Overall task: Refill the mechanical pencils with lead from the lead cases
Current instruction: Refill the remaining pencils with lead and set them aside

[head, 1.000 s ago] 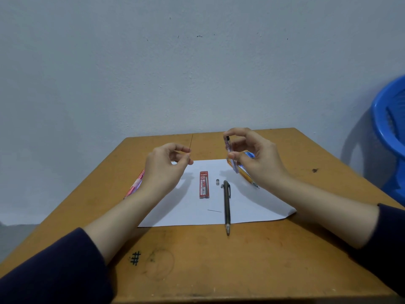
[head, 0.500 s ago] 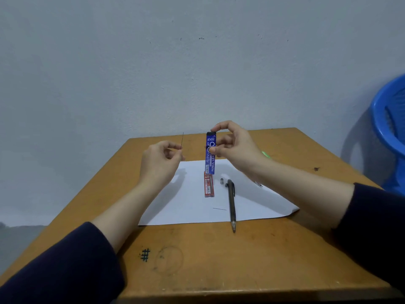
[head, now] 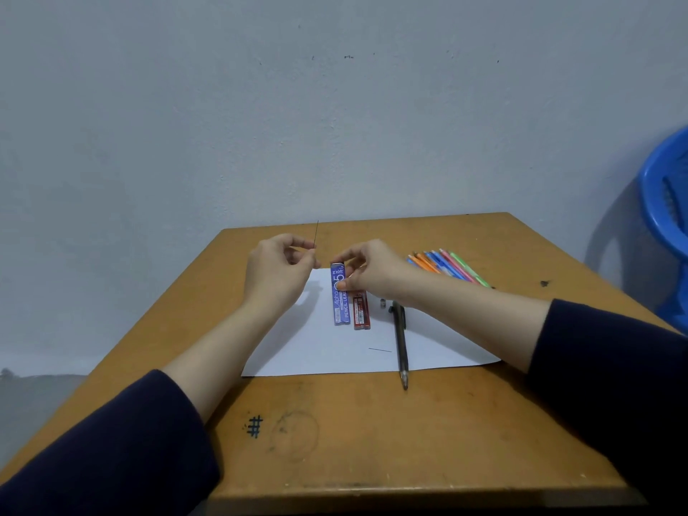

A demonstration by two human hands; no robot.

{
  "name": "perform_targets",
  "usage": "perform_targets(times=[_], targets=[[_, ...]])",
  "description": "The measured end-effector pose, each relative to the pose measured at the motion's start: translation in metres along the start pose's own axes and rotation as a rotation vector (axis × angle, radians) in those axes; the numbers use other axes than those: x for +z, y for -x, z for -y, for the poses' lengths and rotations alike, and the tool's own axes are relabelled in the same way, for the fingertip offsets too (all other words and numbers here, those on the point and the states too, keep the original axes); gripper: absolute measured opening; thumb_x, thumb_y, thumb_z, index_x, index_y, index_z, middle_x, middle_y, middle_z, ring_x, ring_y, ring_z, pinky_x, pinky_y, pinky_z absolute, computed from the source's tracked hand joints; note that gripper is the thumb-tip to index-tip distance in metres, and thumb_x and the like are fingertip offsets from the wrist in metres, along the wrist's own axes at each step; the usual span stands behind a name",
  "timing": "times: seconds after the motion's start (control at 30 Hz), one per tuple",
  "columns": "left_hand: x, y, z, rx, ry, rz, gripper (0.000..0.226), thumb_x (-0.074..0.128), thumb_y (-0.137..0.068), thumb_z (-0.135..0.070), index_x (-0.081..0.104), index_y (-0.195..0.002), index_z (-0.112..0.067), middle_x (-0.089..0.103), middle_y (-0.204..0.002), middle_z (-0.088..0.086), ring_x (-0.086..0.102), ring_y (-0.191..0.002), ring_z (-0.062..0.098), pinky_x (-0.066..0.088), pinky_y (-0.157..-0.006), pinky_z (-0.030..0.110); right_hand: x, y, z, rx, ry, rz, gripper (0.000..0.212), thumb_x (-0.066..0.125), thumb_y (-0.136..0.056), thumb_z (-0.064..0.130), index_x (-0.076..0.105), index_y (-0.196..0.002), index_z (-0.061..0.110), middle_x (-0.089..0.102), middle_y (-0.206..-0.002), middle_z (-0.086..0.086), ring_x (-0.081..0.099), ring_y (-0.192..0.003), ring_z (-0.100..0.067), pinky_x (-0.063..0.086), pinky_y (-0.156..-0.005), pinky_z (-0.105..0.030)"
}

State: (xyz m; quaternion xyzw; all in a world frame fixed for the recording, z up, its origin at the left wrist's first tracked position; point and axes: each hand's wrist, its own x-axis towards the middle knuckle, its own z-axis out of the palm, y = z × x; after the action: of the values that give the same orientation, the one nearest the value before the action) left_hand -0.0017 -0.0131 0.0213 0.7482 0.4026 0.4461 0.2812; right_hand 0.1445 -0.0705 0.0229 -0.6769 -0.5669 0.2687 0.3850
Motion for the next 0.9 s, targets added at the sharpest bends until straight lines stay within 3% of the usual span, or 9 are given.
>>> perform_targets(times=[0.13, 0.33, 0.43, 0.6, 0.9], targets=[[0.001, -0.001, 0.0, 0.001, 0.001, 0.001, 0.014, 0.06, -0.088, -0.015, 0.064, -0.082, -0.028, 0.07, -0.068, -0.011, 0.067, -0.074, 0.008, 0.048, -0.064, 0.02, -0.001, -0.004, 0.002, -0.041, 0.181, 0.037, 0.035, 0.072, -0.081, 0.008, 0.064, -0.115, 0.011, 0.057, -0.072, 0.006, 0.057, -0.075, -0.012, 0.051, -0.085, -0.036], [0.001, -0.001, 0.003, 0.02, -0.014, 0.006, 0.013, 0.06, -0.088, -0.015, 0.064, -0.083, -0.027, 0.068, -0.065, -0.013, 0.066, -0.073, 0.004, 0.048, -0.065, 0.018, 0.0, -0.009, 0.002, 0.02, 0.398, 0.071, 0.034, 0.07, -0.085, 0.021, 0.063, -0.117, 0.014, 0.059, -0.089, 0.001, 0.055, -0.082, -0.015, 0.044, -0.068, -0.025], [0.001, -0.001, 0.004, 0.023, -0.01, 0.006, 0.014, 0.061, -0.088, -0.015, 0.063, -0.083, -0.028, 0.068, -0.064, -0.014, 0.067, -0.075, 0.006, 0.049, -0.066, 0.019, 0.0, -0.011, 0.002, 0.048, 0.414, 0.087, 0.033, 0.069, -0.085, 0.022, 0.064, -0.117, 0.015, 0.061, -0.096, -0.001, 0.055, -0.085, -0.016, 0.046, -0.071, -0.027], [0.001, 0.0, 0.003, 0.029, -0.006, 0.014, 0.014, 0.061, -0.088, -0.015, 0.064, -0.083, -0.028, 0.069, -0.065, -0.012, 0.067, -0.075, 0.009, 0.046, -0.062, 0.016, 0.003, -0.016, -0.001, 0.085, 0.441, 0.084, 0.031, 0.069, -0.085, 0.025, 0.065, -0.115, 0.019, 0.059, -0.118, -0.009, 0.052, -0.105, -0.018, 0.05, -0.091, -0.034], [0.002, 0.0, 0.003, 0.029, -0.008, 0.02, 0.012, 0.06, -0.088, -0.014, 0.065, -0.085, -0.025, 0.069, -0.065, -0.01, 0.067, -0.076, 0.017, 0.047, -0.061, 0.018, 0.0, -0.011, 0.002, 0.06, 0.508, 0.102, 0.04, 0.068, -0.086, 0.03, 0.062, -0.123, 0.017, 0.062, -0.121, -0.001, 0.047, -0.117, -0.019, 0.046, -0.089, -0.03]])
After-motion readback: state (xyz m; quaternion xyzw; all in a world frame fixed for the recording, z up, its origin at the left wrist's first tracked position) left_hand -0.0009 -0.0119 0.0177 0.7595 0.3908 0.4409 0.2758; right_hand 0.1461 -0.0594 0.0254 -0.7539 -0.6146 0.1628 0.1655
